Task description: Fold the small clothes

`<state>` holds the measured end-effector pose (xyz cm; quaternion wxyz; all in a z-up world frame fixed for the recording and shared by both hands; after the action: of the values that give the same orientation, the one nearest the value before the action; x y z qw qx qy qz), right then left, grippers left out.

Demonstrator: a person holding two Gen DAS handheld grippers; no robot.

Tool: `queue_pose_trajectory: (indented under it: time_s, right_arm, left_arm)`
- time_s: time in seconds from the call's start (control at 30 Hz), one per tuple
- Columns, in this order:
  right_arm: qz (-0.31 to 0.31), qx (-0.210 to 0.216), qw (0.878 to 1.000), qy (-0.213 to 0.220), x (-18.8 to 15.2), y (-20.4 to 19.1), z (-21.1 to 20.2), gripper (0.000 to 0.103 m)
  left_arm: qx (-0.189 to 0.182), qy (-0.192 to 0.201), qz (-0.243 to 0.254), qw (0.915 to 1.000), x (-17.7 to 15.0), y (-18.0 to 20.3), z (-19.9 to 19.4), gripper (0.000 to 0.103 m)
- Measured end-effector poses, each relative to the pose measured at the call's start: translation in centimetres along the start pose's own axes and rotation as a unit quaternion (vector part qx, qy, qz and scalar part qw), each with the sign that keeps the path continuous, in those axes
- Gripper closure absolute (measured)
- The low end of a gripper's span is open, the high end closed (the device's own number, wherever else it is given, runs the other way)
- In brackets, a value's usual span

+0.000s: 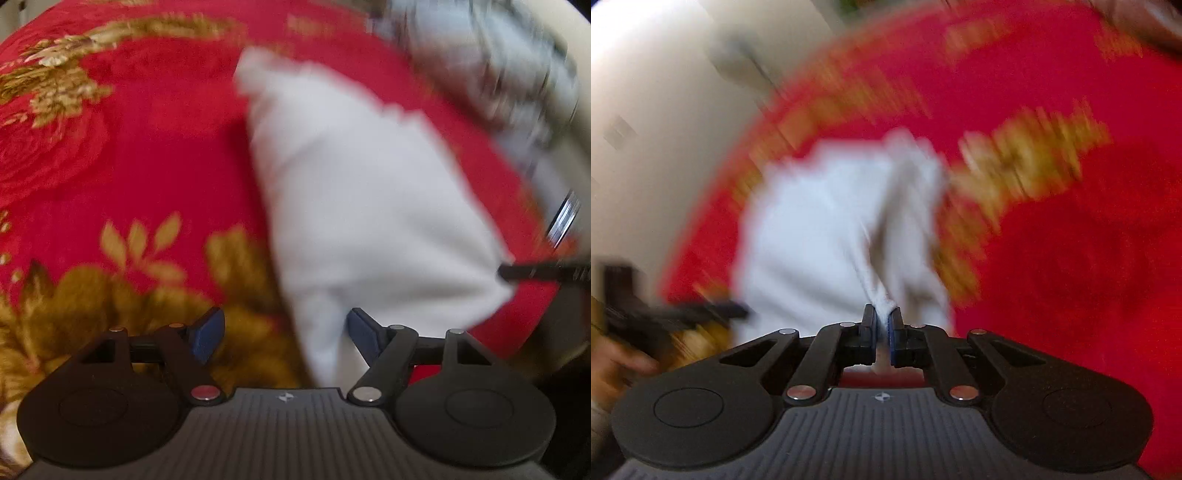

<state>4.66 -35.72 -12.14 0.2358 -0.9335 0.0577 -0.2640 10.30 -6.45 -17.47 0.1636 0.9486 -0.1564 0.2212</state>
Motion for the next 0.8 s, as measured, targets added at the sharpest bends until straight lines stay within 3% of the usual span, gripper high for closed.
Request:
queue_pose_trajectory:
  time_s: [0.07, 0.13, 0.2, 0.23, 0.3, 0.43, 0.53, 0.57, 0.67, 0.8]
  right_arm:
    - [-0.015, -0.027, 0.999, -0.024, -0.4, 0.0, 1.4, 0.090]
    - [-0.020, -0.025, 0.999, 0.002, 0.6, -0.5, 1.0, 0.084]
    - [0.003, -0.005, 0.999, 0.053, 2.6, -0.7, -0.2, 0.058]
    - [0.014, 0.001, 0.997, 0.075, 3.6, -0.7, -0.5, 0.054]
    - [0.025, -0.001, 0.993, 0.114, 5.6, -1.1, -0.7, 0.051]
    - [0.012, -0.025, 0.991, 0.127, 8.3, -2.4, 1.8, 0.052]
    - [0.004, -0.051, 0.992, 0.119, 9.5, -3.3, 4.2, 0.053]
    - [0.003, -0.057, 0.991, 0.119, 9.7, -3.5, 4.9, 0.058]
    - [-0.007, -0.065, 0.990, 0.122, 10.7, -4.2, 6.3, 0.101]
    - [-0.002, -0.090, 0.983, 0.160, 11.2, -3.7, 5.5, 0.102]
  left_arm:
    - [0.004, 0.004, 0.018, 0.9998, -0.1, 0.3, -0.1, 0.024]
    - [-0.004, 0.006, 0.014, 0.9999, 0.2, 0.3, -0.5, 0.024]
    - [-0.012, 0.012, 0.001, 0.9998, 0.4, -0.1, -0.8, 0.024]
    - [-0.014, 0.015, -0.005, 0.9998, 0.6, -0.3, -0.9, 0.024]
    - [-0.016, 0.021, -0.017, 0.9995, 0.9, -0.8, -1.0, 0.024]
    - [-0.021, 0.035, -0.035, 0.9985, 1.6, -1.2, -1.7, 0.024]
    - [-0.026, 0.047, -0.045, 0.9975, 2.1, -1.3, -2.1, 0.024]
    - [-0.027, 0.053, -0.049, 0.9970, 2.3, -1.4, -2.3, 0.024]
    - [-0.034, 0.067, -0.069, 0.9948, 2.9, -1.9, -2.4, 0.024]
    - [-0.078, 0.102, -0.101, 0.9866, 3.8, -1.6, -3.1, 0.024]
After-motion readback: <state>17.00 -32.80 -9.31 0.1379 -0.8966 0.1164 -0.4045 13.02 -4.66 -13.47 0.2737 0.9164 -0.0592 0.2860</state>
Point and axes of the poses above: each gripper's, at about its wrist camera, not at the fingertips, and z roughly the way its jaws point, y to its right, x to its top, the point moved 7 cm from there along z, roughly the way its jaws point, and after that the axes turned 2 degrees about y, right-handed, at the moved point
